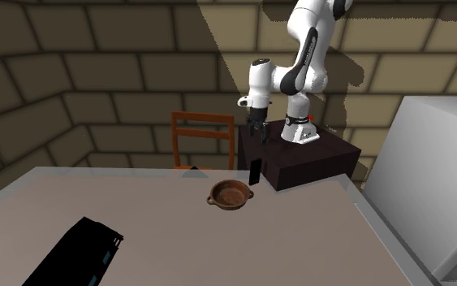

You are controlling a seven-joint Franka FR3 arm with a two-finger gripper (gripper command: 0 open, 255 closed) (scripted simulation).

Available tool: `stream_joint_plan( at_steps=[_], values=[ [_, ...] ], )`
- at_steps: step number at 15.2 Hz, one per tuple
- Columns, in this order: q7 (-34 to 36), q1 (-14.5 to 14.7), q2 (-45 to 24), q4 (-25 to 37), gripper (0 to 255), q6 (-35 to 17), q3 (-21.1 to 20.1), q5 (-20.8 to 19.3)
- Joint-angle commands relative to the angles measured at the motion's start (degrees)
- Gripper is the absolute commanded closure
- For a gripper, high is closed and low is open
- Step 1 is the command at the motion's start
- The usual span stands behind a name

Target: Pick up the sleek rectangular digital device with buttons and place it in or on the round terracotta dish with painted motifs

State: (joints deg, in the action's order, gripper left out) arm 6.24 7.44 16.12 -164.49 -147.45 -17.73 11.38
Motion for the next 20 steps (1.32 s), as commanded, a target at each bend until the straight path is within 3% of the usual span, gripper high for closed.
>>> stream_joint_plan(
  at_steps=[1,3,6,10,13,20],
  values=[
    [1.55,-0.41,-4.91,-0.08,0,-4.65,-1.41,-1.24],
    [4.36,-1.32,-10.73,0.14,0,-9.68,-2.9,-4.2],
    [11.55,-2.41,-19.1,1.09,0,-16.0,-3.3,-13.09],
    [16.79,-0.99,-24.19,1.75,0,-20.08,0.04,-20.47],
    [20.55,1.7,-27.92,2.53,0,-22.94,4.03,-25.61],
    [21.02,2.54,-28.61,2.68,0,-23.49,5.03,-26.23]
  ],
)
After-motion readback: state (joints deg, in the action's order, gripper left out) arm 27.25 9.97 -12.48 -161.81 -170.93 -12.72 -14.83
